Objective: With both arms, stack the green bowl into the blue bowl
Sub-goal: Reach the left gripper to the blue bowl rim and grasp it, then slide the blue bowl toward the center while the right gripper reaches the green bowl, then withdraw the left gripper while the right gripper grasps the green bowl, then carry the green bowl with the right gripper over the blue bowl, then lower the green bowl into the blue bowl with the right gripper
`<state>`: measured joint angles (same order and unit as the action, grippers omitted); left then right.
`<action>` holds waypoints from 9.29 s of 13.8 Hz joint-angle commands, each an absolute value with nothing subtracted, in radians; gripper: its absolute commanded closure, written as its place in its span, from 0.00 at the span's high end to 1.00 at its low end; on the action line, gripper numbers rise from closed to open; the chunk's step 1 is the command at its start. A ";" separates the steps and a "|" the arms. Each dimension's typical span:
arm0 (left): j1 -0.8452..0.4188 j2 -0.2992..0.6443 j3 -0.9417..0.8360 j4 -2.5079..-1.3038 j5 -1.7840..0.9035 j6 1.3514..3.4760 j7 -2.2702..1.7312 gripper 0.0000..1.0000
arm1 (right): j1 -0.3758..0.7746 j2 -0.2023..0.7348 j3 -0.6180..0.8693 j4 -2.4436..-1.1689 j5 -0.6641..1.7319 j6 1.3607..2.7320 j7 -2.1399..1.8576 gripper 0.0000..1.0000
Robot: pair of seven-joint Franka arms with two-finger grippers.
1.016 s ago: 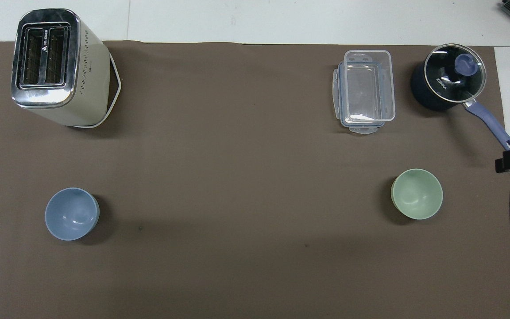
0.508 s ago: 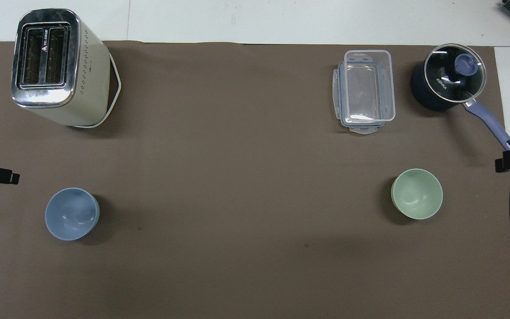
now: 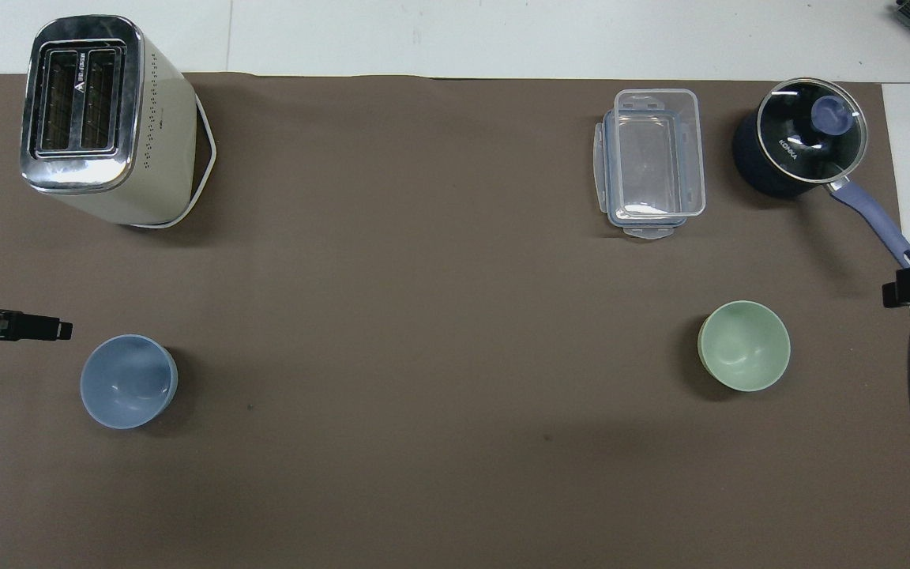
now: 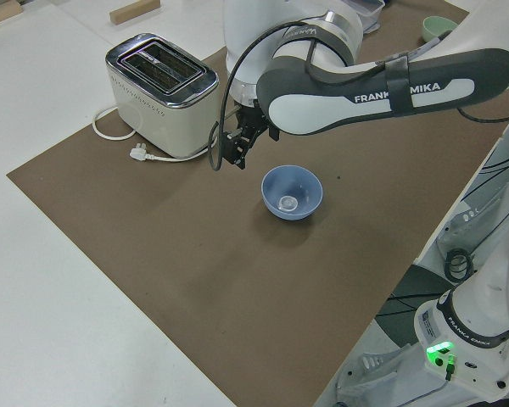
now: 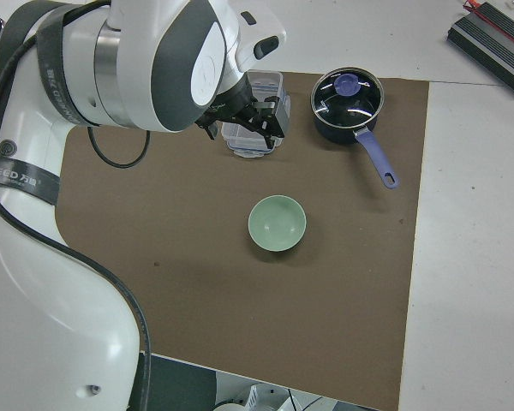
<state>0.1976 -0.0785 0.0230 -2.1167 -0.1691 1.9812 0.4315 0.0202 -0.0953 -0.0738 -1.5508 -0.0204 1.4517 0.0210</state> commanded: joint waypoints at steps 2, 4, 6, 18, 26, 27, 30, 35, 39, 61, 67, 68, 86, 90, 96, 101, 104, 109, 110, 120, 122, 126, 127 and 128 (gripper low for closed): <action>0.216 -0.052 0.014 -2.161 -0.227 2.052 0.463 1.00 | 0.012 -0.117 -0.069 -1.575 -0.002 1.459 0.023 1.00; 0.221 -0.048 0.012 -2.161 -0.233 2.056 0.468 1.00 | 0.012 -0.117 -0.069 -1.575 -0.002 1.457 0.023 1.00; 0.221 -0.032 0.014 -2.186 -0.261 2.095 0.486 1.00 | 0.012 -0.115 -0.069 -1.575 -0.002 1.459 0.023 1.00; 0.258 -0.084 0.018 -2.390 -0.261 2.175 0.610 0.86 | 0.008 -0.117 -0.069 -1.575 -0.002 1.457 0.021 1.00; 0.267 -0.078 0.018 -2.405 -0.259 2.175 0.614 0.08 | 0.005 -0.117 -0.069 -1.575 -0.002 1.457 0.021 1.00; 0.268 -0.078 0.018 -2.405 -0.259 2.175 0.617 0.00 | 0.005 -0.117 -0.069 -1.575 -0.002 1.457 0.021 1.00; 0.276 -0.080 0.018 -2.401 -0.259 2.137 0.626 0.00 | 0.005 -0.117 -0.069 -1.575 -0.002 1.457 0.021 1.00; 0.230 -0.141 0.011 -2.393 -0.259 2.097 0.592 0.00 | 0.005 -0.117 -0.069 -1.577 -0.002 1.457 0.021 1.00; 0.073 -0.166 0.005 -2.393 -0.247 2.091 0.421 0.00 | 0.003 -0.117 -0.069 -1.577 -0.002 1.463 0.021 1.00; -0.652 0.083 -0.003 -2.224 -0.250 2.306 -0.457 0.16 | -0.120 -0.025 -0.083 -2.195 0.064 2.230 -0.288 1.00; -0.638 0.039 0.011 -2.207 -0.238 2.226 -0.424 1.00 | -0.129 0.024 -0.081 -2.328 0.066 2.425 -0.324 1.00; -0.606 0.016 0.009 -2.207 -0.206 2.200 -0.404 1.00 | -0.129 0.025 -0.083 -2.330 0.066 2.425 -0.324 1.00; -0.060 -0.046 0.015 -1.524 -0.044 1.547 0.078 1.00 | -0.132 0.005 -0.081 -2.220 0.064 2.255 -0.406 0.00; -0.051 -0.026 0.011 -1.477 -0.041 1.502 0.122 1.00 | -0.117 -0.049 -0.072 -2.096 0.067 2.093 -0.400 0.00; -0.049 -0.012 0.011 -1.463 -0.040 1.464 0.138 1.00 | -0.114 -0.054 0.033 -1.963 0.126 1.947 -0.266 0.00; -0.055 -0.023 0.008 -1.466 -0.026 1.470 0.140 1.00 | -0.016 -0.078 0.184 -1.986 0.126 1.953 0.125 0.00; -0.054 -0.028 0.006 -1.471 -0.029 1.463 0.135 1.00 | 0.145 -0.051 0.184 -2.034 0.126 2.034 0.349 0.00; -0.049 -0.028 0.009 -1.471 -0.031 1.457 0.133 1.00 | 0.308 0.000 0.186 -2.034 0.207 2.105 0.436 0.00; -0.049 -0.028 0.009 -1.471 -0.031 1.457 0.133 1.00 | 0.346 0.018 0.186 -2.036 0.207 2.121 0.465 0.00; -0.049 -0.028 0.011 -1.471 -0.031 1.457 0.133 1.00 | 0.437 0.051 0.184 -2.190 0.206 2.362 0.500 0.00; -0.049 -0.028 0.009 -1.471 -0.031 1.457 0.133 1.00 | 0.437 0.055 0.184 -2.194 0.206 2.364 0.497 0.00; -0.049 -0.028 0.009 -1.471 -0.031 1.457 0.133 1.00 | 0.440 0.054 0.186 -2.207 0.206 2.367 0.502 0.00; -0.049 -0.028 0.009 -1.471 -0.031 1.457 0.133 1.00 | 0.452 0.064 0.184 -2.206 0.206 2.388 0.505 0.00; -0.049 -0.028 0.009 -1.471 -0.031 1.457 0.133 1.00 | 0.454 0.074 0.184 -2.206 0.206 2.411 0.505 0.00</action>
<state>-0.0599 -0.0339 0.0179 -1.4960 -0.0515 1.4826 0.1236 0.4406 0.0672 0.1880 -2.1897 0.1842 2.3583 0.5036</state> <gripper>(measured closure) 0.000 0.947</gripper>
